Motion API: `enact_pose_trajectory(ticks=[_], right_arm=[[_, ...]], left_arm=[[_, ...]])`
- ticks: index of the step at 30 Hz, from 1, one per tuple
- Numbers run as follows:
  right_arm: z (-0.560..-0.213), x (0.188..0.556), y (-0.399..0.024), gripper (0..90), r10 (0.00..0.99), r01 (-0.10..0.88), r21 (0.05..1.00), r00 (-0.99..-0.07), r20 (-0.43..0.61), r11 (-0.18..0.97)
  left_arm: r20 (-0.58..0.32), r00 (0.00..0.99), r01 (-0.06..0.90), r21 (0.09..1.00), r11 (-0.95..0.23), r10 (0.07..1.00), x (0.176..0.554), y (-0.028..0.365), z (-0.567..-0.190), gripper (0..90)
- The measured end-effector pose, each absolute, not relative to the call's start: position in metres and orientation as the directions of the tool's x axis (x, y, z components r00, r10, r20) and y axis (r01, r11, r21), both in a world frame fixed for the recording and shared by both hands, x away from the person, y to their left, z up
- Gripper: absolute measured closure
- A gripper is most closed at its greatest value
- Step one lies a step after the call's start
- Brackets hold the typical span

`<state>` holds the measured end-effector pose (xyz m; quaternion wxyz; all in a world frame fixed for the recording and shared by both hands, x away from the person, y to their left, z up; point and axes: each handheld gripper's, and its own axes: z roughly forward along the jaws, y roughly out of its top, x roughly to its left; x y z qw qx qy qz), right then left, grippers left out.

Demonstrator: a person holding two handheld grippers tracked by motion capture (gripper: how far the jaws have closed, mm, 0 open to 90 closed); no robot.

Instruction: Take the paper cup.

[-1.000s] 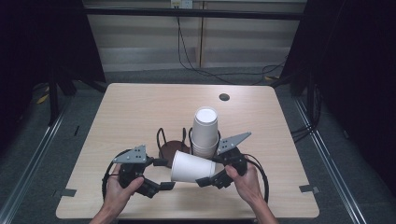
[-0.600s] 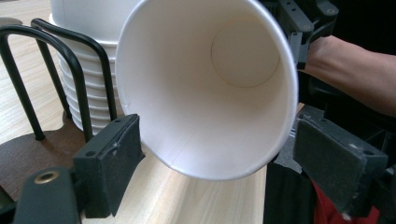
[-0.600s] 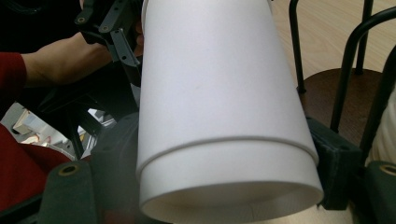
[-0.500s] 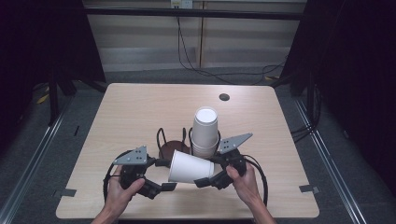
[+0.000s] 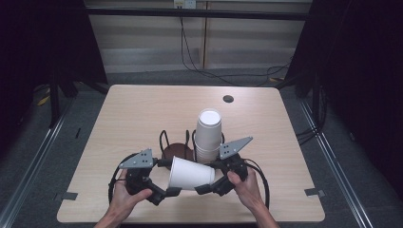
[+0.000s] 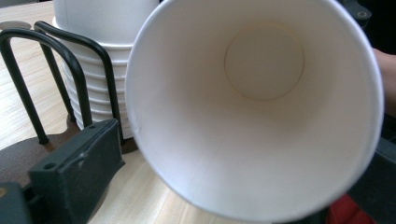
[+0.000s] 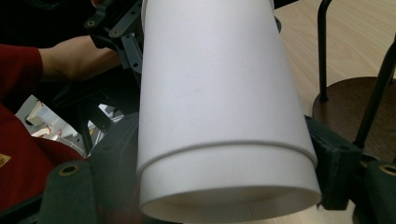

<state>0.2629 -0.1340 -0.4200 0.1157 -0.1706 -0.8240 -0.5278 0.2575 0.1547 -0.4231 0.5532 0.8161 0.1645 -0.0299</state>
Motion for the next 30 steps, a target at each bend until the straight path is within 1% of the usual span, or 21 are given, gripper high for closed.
enact_pose_trajectory(ticks=[6, 9, 11, 21, 27, 30], right_arm=[[-0.421, 0.262, -0.130, 24.0, 0.149, 0.400, 0.824, -0.916, 0.372, 0.401], [-0.421, 0.262, -0.128, 24.1, 0.145, 0.395, 0.823, -0.918, 0.369, 0.408], [-0.422, 0.262, -0.126, 24.1, 0.133, 0.390, 0.823, -0.920, 0.369, 0.412], [-0.422, 0.261, -0.122, 24.1, 0.132, 0.384, 0.819, -0.922, 0.364, 0.426], [-0.424, 0.262, -0.123, 24.0, 0.125, 0.395, 0.820, -0.917, 0.379, 0.415], [-0.424, 0.263, -0.123, 22.4, 0.129, 0.395, 0.819, -0.917, 0.377, 0.415]], left_arm=[[-0.236, 0.945, 0.301, 0.900, -0.316, 0.227, 0.257, 0.153, -0.422, 0.0], [-0.217, 0.951, 0.277, 0.914, -0.296, 0.222, 0.254, 0.153, -0.421, 0.8], [-0.218, 0.953, 0.275, 0.912, -0.304, 0.210, 0.254, 0.152, -0.421, 2.2], [-0.207, 0.958, 0.262, 0.914, -0.311, 0.199, 0.253, 0.149, -0.423, 3.3], [-0.247, 0.954, 0.288, 0.914, -0.286, 0.173, 0.257, 0.154, -0.422, 7.2], [-0.260, 0.952, 0.297, 0.913, -0.280, 0.162, 0.258, 0.155, -0.421, 9.7]])
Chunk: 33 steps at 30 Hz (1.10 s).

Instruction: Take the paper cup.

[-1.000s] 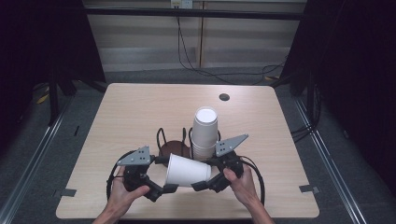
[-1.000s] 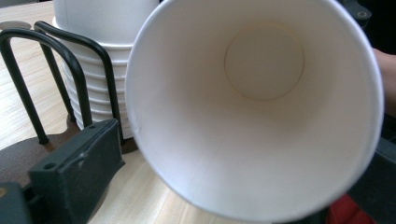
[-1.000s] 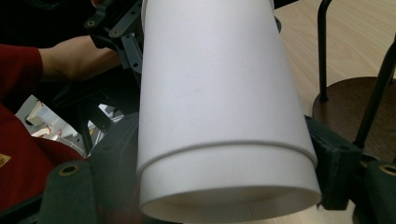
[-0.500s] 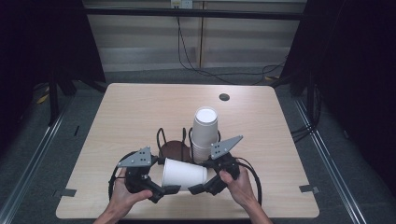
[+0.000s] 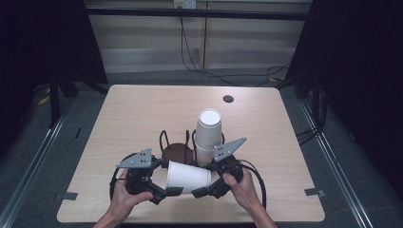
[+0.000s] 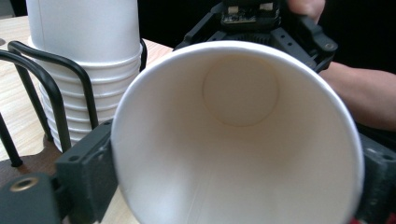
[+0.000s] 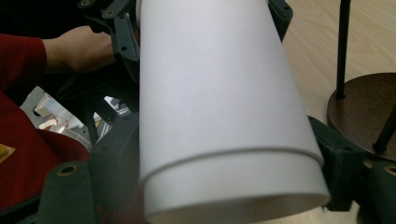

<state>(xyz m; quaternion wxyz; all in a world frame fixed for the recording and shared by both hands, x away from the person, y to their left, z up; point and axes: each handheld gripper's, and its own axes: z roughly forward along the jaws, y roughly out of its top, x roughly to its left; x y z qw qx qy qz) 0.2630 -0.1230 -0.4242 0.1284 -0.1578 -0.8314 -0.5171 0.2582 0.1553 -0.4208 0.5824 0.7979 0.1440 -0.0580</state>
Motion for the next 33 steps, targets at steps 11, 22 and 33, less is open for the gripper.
enact_pose_trajectory(ticks=[11, 22, 33], right_arm=[[-0.430, 0.263, -0.119, 15.1, 0.195, 0.408, 0.796, -0.913, 0.359, 0.446], [-0.430, 0.261, -0.126, 14.2, 0.238, 0.413, 0.801, -0.910, 0.340, 0.434], [-0.430, 0.260, -0.137, 14.2, 0.280, 0.423, 0.805, -0.902, 0.330, 0.415]], left_arm=[[-0.257, 0.950, 0.302, 0.904, -0.304, 0.178, 0.258, 0.157, -0.420, 13.8], [-0.253, 0.944, 0.315, 0.883, -0.347, 0.213, 0.258, 0.160, -0.414, 13.7], [-0.230, 0.942, 0.320, 0.837, -0.443, 0.246, 0.263, 0.168, -0.406, 13.6]])
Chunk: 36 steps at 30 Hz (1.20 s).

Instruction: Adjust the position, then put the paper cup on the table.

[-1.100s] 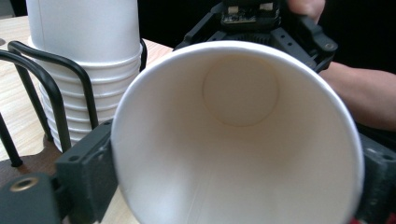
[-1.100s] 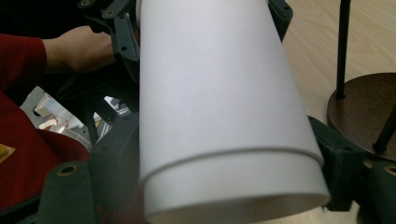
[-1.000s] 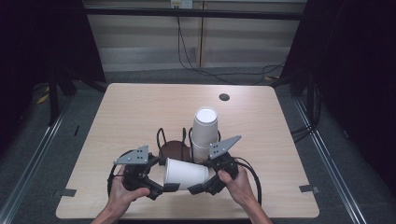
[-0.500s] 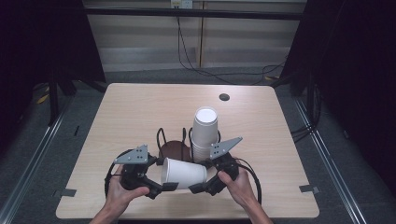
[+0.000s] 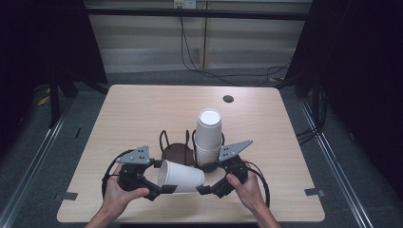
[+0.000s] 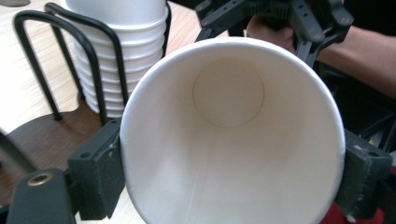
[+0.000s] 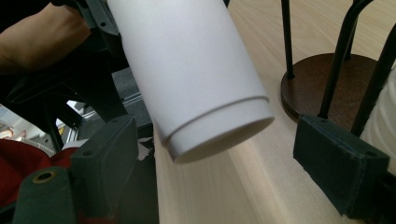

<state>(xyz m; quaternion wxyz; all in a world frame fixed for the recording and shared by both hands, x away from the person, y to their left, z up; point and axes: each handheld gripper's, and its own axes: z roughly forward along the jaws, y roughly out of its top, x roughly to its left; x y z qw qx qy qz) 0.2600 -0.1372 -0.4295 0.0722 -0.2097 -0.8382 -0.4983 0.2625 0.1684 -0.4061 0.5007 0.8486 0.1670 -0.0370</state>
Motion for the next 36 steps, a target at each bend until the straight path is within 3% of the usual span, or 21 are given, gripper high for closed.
enact_pose_trajectory(ticks=[11, 36], right_arm=[[-0.431, 0.260, -0.144, 14.2, 0.311, 0.432, 0.798, -0.894, 0.321, 0.419], [-0.435, 0.262, -0.155, 14.4, 0.404, 0.449, 0.803, -0.868, 0.289, 0.391]], left_arm=[[-0.195, 0.946, 0.307, 0.792, -0.529, 0.257, 0.266, 0.179, -0.399, 13.3], [-0.205, 0.919, 0.374, 0.729, -0.573, 0.338, 0.280, 0.208, -0.392, 12.8]])
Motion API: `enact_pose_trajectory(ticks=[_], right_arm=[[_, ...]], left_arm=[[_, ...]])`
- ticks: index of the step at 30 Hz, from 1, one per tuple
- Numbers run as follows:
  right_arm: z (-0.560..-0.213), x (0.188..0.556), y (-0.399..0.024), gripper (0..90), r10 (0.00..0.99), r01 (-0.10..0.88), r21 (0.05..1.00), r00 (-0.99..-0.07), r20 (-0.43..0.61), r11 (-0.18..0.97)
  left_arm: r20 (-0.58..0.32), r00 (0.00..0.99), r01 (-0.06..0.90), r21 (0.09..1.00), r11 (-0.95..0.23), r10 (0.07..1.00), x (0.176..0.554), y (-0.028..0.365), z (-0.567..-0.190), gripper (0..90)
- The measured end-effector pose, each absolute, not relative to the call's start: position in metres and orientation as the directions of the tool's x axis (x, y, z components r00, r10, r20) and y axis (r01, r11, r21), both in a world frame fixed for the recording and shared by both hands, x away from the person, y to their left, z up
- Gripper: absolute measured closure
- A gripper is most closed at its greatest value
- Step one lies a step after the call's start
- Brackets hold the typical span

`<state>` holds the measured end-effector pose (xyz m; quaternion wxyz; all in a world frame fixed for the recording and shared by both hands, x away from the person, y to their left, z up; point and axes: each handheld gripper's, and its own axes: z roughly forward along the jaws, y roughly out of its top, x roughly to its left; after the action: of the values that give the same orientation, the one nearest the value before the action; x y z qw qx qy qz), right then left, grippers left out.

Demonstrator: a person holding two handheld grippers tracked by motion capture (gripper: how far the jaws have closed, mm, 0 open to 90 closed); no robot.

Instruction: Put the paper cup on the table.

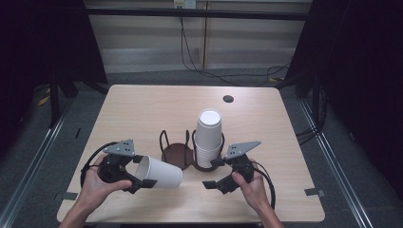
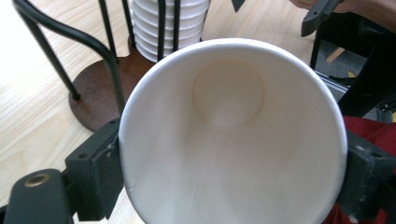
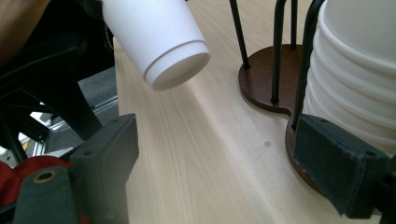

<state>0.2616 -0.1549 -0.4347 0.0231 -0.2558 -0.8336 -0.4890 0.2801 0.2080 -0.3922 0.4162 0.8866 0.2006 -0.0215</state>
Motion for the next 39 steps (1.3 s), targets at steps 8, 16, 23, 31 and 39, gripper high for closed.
enact_pose_trajectory(ticks=[8, 16, 23, 31, 39], right_arm=[[-0.436, 0.261, -0.159, 14.5, 0.405, 0.457, 0.802, -0.864, 0.298, 0.384], [-0.435, 0.260, -0.158, 14.5, 0.401, 0.457, 0.800, -0.866, 0.299, 0.389], [-0.428, 0.254, -0.159, 14.5, 0.410, 0.445, 0.818, -0.865, 0.287, 0.365], [-0.426, 0.255, -0.164, 14.5, 0.435, 0.447, 0.820, -0.857, 0.277, 0.357], [-0.428, 0.255, -0.164, 14.4, 0.435, 0.451, 0.816, -0.855, 0.281, 0.361]], left_arm=[[-0.185, 0.893, 0.413, 0.700, -0.583, 0.411, 0.284, 0.216, -0.391, 12.9], [-0.150, 0.892, 0.408, 0.671, -0.619, 0.426, 0.284, 0.222, -0.387, 12.7], [-0.132, 0.867, 0.443, 0.647, -0.621, 0.481, 0.286, 0.235, -0.378, 12.8], [-0.112, 0.832, 0.499, 0.578, -0.646, 0.543, 0.301, 0.252, -0.367, 12.7], [-0.094, 0.817, 0.522, 0.542, -0.659, 0.569, 0.318, 0.256, -0.362, 12.7]])
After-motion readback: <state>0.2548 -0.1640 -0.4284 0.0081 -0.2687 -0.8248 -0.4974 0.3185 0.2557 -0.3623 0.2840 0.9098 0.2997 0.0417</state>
